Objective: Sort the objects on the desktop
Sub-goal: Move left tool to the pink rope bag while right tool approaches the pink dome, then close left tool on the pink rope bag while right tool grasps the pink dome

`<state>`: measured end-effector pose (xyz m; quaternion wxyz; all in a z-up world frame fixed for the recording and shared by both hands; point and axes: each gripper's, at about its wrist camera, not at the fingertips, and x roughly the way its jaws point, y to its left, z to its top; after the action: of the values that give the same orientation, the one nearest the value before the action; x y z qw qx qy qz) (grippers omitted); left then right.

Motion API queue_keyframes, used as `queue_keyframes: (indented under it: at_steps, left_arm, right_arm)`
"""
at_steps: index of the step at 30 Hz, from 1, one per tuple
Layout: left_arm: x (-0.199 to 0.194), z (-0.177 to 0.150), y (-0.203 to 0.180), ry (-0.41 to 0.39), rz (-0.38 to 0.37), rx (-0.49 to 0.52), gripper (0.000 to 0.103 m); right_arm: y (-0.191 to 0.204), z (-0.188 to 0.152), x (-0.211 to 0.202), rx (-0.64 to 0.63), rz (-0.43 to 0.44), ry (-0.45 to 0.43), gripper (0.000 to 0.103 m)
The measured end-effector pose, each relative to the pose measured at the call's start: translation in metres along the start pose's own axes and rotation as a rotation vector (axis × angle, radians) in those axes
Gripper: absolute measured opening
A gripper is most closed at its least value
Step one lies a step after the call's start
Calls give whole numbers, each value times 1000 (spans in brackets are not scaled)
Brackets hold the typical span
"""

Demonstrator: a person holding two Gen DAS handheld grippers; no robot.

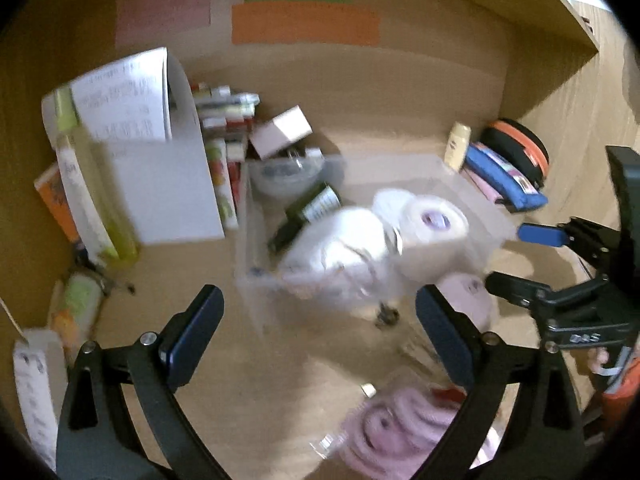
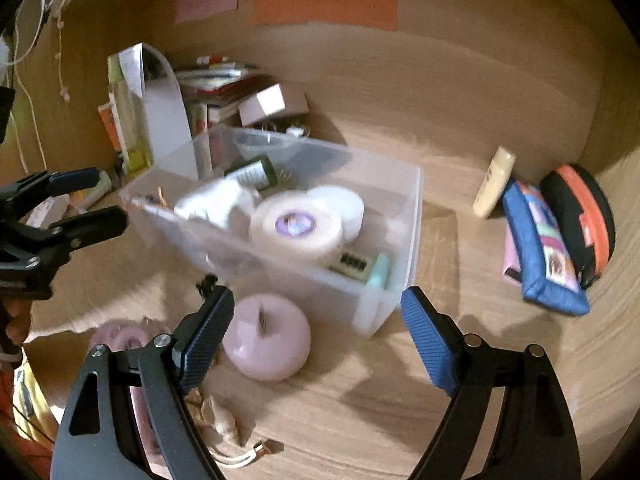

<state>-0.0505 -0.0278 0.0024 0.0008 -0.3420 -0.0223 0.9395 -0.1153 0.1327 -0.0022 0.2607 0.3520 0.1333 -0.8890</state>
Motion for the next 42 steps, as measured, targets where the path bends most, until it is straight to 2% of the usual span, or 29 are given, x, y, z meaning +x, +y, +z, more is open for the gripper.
queue_keyframes:
  at_steps: [4,8,11,16,20,25,31,34,37,42]
  left_arm:
    - [0,-22,-23,54,-51,27,98]
    - [-5,-50,-59,49,0,161,98]
    - [-4,-68,-69,71,42,226,98]
    - [-11,-82,-42,102,23,157,101]
    - [-18,-88,-11,135,45,82,101]
    - [-28,-98,10,162,46,21,101]
    - [-34,-110,14,172,31,-22,101]
    - [-21,-117,13,228,6,-46,102]
    - [-18,-119,4,202,40,-4,102]
    - [-15,-118,8,173,43,-25,102]
  right_arm:
    - [-2,-10,8,13,0,25,84]
    - [-4,-18,11,34,33,32,84]
    - [-4,-21,12,45,52,36,83]
    - [0,-24,13,45,73,44,84]
    - [5,-27,16,36,79,56,84]
    - [10,-30,23,31,74,75,84]
    - [16,-30,33,31,77,99,84]
    - [19,-30,38,38,73,108,84]
    - [22,-31,43,45,80,117,83]
    - [21,-29,46,60,85,114,84]
